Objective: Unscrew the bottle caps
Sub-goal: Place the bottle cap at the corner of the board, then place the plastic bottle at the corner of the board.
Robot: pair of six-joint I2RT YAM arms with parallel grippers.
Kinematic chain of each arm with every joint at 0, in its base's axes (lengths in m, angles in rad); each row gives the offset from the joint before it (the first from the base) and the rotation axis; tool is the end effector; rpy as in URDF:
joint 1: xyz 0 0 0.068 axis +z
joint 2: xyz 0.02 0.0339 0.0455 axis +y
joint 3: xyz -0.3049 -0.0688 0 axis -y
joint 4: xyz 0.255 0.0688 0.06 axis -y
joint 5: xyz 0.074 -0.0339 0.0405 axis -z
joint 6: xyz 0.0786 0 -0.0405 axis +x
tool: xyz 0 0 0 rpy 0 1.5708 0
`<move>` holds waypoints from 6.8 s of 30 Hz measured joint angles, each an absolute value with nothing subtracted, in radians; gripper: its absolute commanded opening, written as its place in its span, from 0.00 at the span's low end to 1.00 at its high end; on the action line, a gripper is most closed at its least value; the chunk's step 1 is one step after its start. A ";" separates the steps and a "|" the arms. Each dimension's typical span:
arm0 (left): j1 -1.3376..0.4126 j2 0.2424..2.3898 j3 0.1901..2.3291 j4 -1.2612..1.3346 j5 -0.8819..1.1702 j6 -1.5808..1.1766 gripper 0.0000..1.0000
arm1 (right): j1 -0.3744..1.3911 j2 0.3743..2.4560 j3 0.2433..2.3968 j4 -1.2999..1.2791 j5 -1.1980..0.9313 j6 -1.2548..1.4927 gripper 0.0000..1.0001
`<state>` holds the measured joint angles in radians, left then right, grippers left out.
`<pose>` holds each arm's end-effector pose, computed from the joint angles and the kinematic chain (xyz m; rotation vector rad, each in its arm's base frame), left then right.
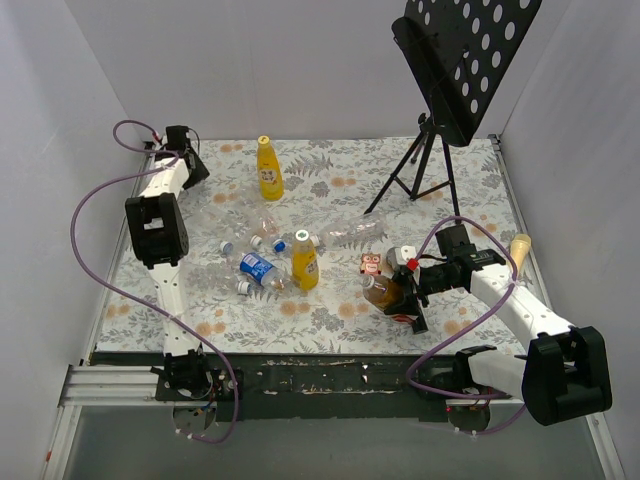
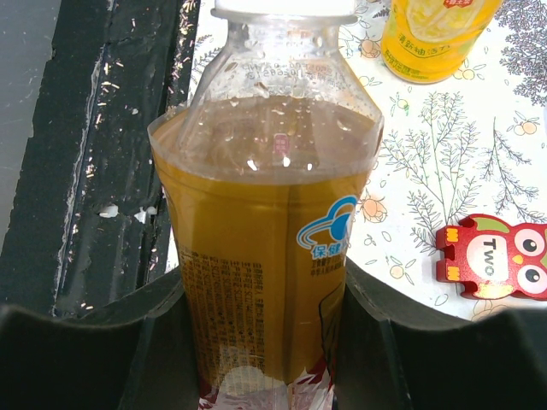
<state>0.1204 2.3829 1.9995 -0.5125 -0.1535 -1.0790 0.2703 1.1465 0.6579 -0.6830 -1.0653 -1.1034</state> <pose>0.5892 0.0834 0.1651 -1.4463 1.9975 -0.2307 0.1660 0.1174 0.2214 -1.5828 1.5203 0.9964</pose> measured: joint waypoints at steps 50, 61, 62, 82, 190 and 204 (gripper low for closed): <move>-0.822 1.169 1.131 -0.150 0.326 -1.216 0.95 | 0.270 1.040 0.636 -0.418 -1.209 -0.670 0.01; -0.970 1.319 1.144 -0.157 0.133 -1.246 0.72 | 0.268 1.028 0.636 -0.373 -1.235 -0.592 0.01; -0.971 1.318 1.143 -0.151 0.125 -1.251 0.70 | 0.268 1.028 0.636 -0.367 -1.236 -0.583 0.01; -0.980 1.317 1.080 -0.099 0.101 -1.307 0.54 | 0.242 1.028 0.606 -0.250 -1.235 -0.413 0.01; -0.989 1.338 1.097 -0.157 0.139 -1.341 0.32 | 0.235 1.055 0.615 -0.312 -1.280 -0.490 0.06; -0.988 1.327 1.099 -0.170 0.131 -1.324 0.00 | 0.235 1.062 0.613 -0.311 -1.277 -0.482 0.84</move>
